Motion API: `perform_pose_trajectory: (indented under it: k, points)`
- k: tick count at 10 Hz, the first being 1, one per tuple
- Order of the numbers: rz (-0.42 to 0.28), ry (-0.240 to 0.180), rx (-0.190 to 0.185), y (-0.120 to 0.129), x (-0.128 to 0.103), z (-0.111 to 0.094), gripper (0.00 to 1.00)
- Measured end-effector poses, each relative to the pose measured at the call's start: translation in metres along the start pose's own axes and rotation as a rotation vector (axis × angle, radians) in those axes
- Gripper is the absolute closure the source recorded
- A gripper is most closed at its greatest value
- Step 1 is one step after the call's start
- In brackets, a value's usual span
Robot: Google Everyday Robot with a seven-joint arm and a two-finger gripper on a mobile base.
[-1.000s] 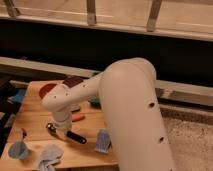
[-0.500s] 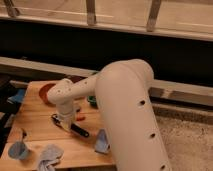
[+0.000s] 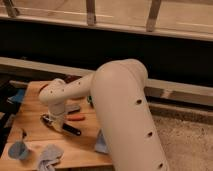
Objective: Wipe table surface with brush
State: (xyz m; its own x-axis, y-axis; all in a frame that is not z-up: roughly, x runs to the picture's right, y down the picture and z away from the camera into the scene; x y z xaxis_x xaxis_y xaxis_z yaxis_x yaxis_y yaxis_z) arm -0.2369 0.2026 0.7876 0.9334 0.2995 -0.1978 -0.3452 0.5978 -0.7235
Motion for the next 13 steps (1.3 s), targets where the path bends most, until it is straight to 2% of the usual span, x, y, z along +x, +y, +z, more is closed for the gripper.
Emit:
perform_pose_trajectory:
  k: [2,3,5,6,8,10,13]
  points:
    - [-0.026,0.010,-0.038,0.024,0.006,0.006,1.00]
    - [-0.023,0.017,-0.054,0.028,0.014,0.008,1.00]
    - [0.013,0.025,-0.081,0.033,0.042,0.011,1.00]
    - [0.054,0.030,-0.083,0.031,0.059,0.011,1.00]
    - [0.120,0.038,-0.074,0.017,0.080,0.009,1.00]
    - [0.165,0.057,-0.055,-0.008,0.083,0.007,1.00]
    - [0.165,0.039,-0.043,-0.034,0.062,0.013,1.00]
